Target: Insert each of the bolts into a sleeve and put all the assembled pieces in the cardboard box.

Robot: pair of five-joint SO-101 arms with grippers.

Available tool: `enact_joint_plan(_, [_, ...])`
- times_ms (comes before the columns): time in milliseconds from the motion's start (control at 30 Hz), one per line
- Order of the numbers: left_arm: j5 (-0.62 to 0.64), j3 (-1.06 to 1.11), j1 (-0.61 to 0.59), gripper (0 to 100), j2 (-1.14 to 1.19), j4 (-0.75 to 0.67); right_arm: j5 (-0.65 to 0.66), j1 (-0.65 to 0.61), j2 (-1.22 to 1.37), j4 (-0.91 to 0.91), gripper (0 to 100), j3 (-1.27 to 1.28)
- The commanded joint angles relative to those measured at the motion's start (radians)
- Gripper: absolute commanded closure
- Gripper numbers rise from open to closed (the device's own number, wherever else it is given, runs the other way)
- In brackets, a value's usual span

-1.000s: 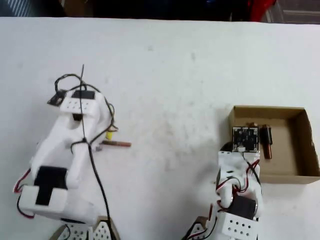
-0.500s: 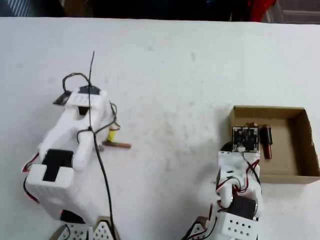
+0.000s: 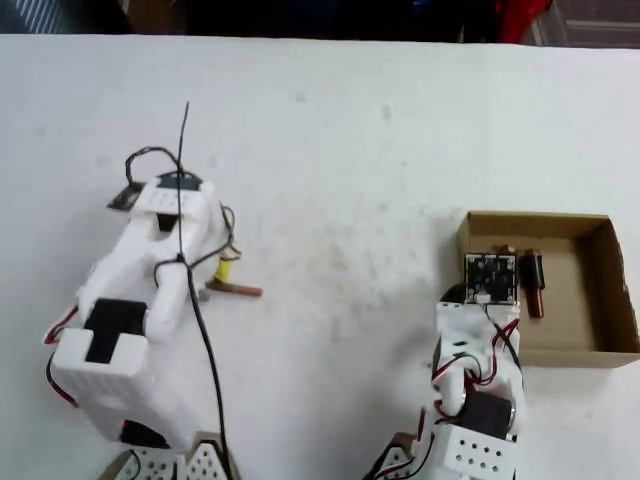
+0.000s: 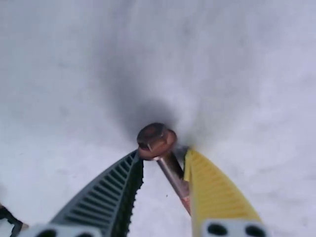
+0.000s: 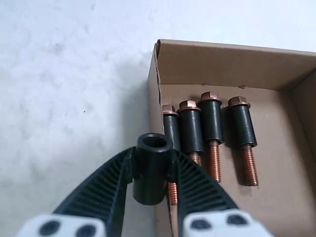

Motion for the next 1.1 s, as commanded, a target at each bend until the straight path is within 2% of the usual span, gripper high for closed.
enact_joint_plan(0, [0.009, -0.037, -0.007, 85, 0.025, -0.060, 0.003, 0.001, -0.012, -0.024, 97.8, -0.009])
enact_joint_plan(133, [0.009, -0.037, -0.015, 98, 0.028, -0.060, 0.003, -0.001, -0.012, -0.027, 97.8, 0.005])
enact_joint_plan(400, [0.002, -0.037, -0.008, 95, 0.030, -0.061, 0.003, 0.001, -0.012, -0.027, 97.8, 0.005])
enact_joint_plan(467, [-0.043, -0.037, -0.012, 95, 0.030, -0.061, 0.003, 0.001, -0.012, -0.027, 97.8, 0.005])
enact_joint_plan(533, [-0.201, -0.035, -0.013, 95, 0.030, -0.057, 0.003, 0.001, -0.012, -0.027, 97.8, 0.005])
enact_joint_plan(733, [-0.891, -0.035, -0.015, 95, 0.024, -0.058, 0.003, 0.001, -0.012, -0.027, 97.8, 0.005])
enact_joint_plan(833, [-1.163, -0.035, -0.007, 95, 0.027, -0.057, 0.003, -0.002, -0.012, -0.027, 97.8, 0.005])
enact_joint_plan(933, [-1.310, -0.029, -0.007, 95, 0.030, -0.054, 0.003, -0.004, -0.012, -0.028, 97.8, 0.005])
enact_joint_plan(1067, [-1.347, -0.032, -0.010, 95, 0.031, -0.057, 0.003, -0.005, -0.012, -0.028, 97.8, 0.005])
